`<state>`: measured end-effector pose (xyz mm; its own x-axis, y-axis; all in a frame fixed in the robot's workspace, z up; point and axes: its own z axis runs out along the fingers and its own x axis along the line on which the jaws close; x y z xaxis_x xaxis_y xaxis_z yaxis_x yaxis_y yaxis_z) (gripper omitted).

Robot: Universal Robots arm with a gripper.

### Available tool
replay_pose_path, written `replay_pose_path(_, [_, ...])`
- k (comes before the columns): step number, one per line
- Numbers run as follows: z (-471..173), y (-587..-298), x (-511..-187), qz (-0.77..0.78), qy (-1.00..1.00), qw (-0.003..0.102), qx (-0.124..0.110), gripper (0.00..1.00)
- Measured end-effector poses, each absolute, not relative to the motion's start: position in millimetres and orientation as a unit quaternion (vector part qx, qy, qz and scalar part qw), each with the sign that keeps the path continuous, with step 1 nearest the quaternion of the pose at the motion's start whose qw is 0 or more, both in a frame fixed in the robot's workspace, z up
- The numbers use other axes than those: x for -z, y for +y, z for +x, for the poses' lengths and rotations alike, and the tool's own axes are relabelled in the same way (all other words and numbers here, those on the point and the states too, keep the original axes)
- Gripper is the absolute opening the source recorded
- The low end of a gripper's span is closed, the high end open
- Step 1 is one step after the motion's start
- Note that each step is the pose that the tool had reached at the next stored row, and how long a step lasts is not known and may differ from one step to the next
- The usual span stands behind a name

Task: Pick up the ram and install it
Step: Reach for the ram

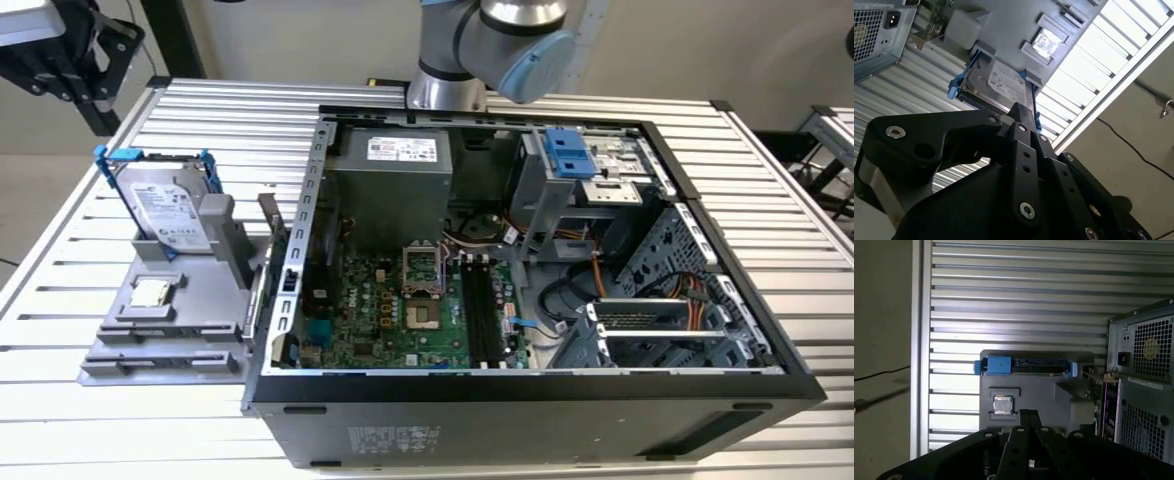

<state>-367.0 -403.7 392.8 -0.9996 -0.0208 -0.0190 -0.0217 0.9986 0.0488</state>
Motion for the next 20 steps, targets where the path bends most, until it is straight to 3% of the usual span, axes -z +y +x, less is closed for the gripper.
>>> replay_pose_path(20, [-367.0,-442.7,-392.5,-0.011,1.0,0.009,-0.024,0.0])
